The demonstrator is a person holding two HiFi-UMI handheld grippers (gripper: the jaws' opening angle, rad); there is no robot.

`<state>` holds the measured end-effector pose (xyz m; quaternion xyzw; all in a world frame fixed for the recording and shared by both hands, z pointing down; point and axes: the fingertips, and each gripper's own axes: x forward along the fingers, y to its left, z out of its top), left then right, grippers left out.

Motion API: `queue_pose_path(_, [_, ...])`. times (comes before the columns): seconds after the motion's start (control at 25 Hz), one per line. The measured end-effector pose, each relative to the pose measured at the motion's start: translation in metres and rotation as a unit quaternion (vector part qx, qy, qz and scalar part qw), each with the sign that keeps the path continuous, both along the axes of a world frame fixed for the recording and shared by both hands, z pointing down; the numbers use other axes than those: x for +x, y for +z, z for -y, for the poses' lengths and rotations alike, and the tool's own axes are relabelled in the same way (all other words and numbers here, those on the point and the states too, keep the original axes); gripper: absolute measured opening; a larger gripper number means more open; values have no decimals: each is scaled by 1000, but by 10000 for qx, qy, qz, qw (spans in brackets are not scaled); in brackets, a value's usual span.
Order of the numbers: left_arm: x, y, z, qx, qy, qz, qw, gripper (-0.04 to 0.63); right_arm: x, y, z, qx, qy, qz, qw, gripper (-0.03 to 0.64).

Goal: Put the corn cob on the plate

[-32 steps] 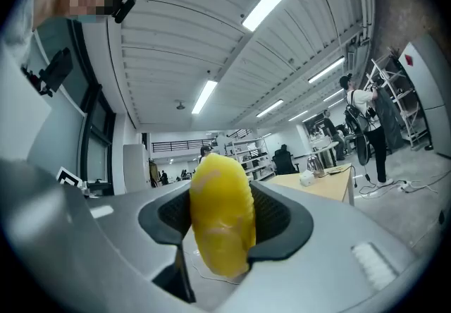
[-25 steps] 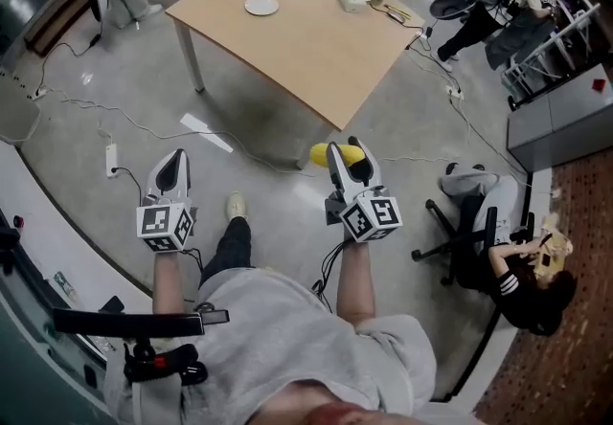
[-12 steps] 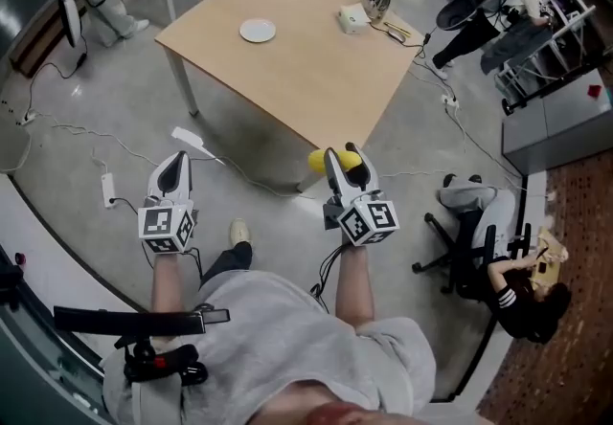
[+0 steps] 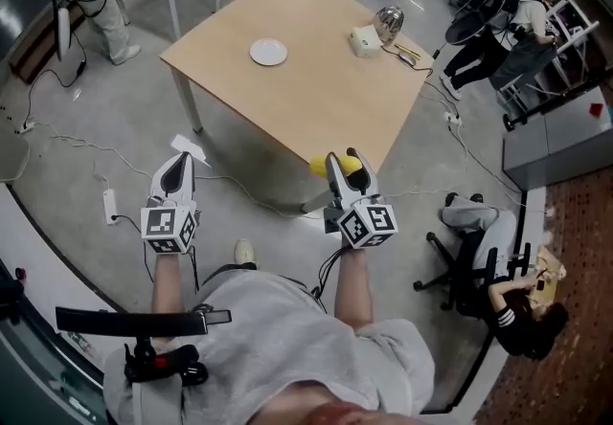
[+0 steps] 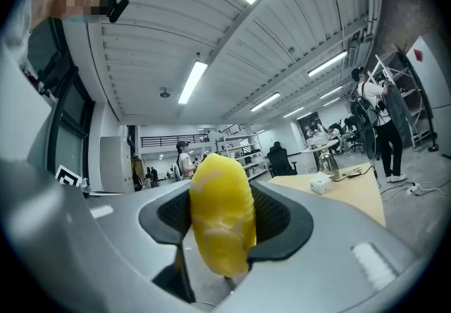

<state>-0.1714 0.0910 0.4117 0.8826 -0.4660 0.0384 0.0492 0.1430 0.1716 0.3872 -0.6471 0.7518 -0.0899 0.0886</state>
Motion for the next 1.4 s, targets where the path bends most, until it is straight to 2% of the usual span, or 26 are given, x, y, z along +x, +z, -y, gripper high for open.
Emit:
queue_pose_path(0.36, [-20,7,46,-26,-56,-62,10000,20,-22,-1,56,10,-118,-50,9999,224])
queue_pose_path(0.56, [-27,8,56,-41,-191,-86,9998,20,-27,-2,74,-9,-248,-60,9997,224])
queue_pose_path(0.72, [-28,19,84,-81,-261,-122,9996,20,-25,8,108,-42,-306,-78,9995,224])
queue_pose_path(0.96, [-27,2,99,-28,-374,-111,9992,20,-23,-2,132,-50,-437,-63,9990,224])
queue_pose_path(1.12, [-16,-2,115,-37,-388,-73,9992,20,-16,0,158,-77,-538,-40,9985,224])
queue_pose_path(1.4, [17,27,176,-244,-381,-28,9990,20,9,34,239,-240,-694,-58,9973,224])
